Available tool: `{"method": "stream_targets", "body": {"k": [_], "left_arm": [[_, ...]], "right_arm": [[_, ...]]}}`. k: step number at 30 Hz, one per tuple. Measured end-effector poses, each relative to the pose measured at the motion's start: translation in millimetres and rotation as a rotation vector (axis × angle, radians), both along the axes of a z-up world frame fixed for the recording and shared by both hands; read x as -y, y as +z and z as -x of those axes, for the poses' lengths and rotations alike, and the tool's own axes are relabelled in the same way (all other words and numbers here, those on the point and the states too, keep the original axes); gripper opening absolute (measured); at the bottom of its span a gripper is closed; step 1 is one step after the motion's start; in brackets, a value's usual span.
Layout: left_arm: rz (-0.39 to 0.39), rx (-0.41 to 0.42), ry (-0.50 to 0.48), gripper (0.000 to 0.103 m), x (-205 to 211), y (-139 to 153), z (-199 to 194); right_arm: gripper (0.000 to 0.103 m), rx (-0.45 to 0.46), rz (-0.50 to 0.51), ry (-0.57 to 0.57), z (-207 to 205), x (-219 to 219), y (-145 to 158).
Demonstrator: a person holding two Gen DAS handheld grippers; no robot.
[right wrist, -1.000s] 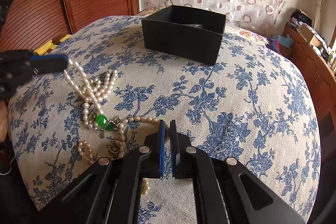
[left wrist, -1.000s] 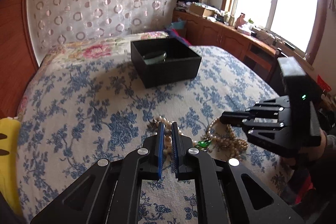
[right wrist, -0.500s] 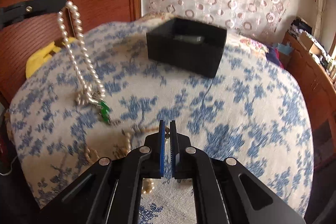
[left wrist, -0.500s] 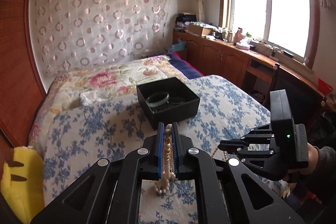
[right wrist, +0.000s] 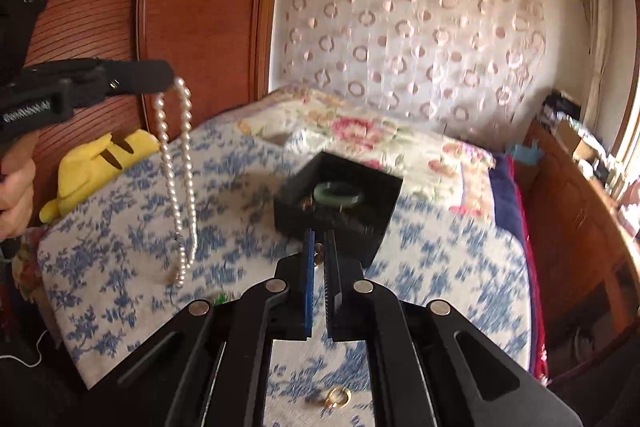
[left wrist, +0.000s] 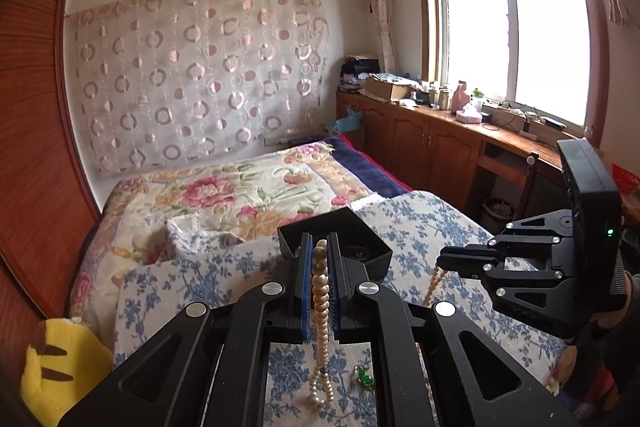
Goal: Organize jewelry
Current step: 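Lift the pearl necklace with the left tool and carry it over the box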
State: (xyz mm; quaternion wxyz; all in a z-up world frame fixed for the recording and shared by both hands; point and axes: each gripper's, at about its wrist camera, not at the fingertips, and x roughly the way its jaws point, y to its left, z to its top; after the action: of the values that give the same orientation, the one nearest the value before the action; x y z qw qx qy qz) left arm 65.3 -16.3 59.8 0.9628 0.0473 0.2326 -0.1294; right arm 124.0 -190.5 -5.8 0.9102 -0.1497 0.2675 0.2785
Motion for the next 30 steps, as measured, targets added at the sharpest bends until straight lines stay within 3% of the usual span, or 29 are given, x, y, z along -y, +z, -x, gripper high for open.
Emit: {"method": "stream_targets", "body": {"k": [9,30], "left_arm": [[-0.012,0.006,0.027,0.006,1.0,5.5,-11.1],[-0.001,0.017,0.051,0.006,3.5,19.3,-35.2]], "right_arm": [[0.005,0.055,0.027,0.021,-7.4,-11.0,25.8],[0.005,0.141,-0.027,-0.016,-57.8,-15.0,93.5]]}}
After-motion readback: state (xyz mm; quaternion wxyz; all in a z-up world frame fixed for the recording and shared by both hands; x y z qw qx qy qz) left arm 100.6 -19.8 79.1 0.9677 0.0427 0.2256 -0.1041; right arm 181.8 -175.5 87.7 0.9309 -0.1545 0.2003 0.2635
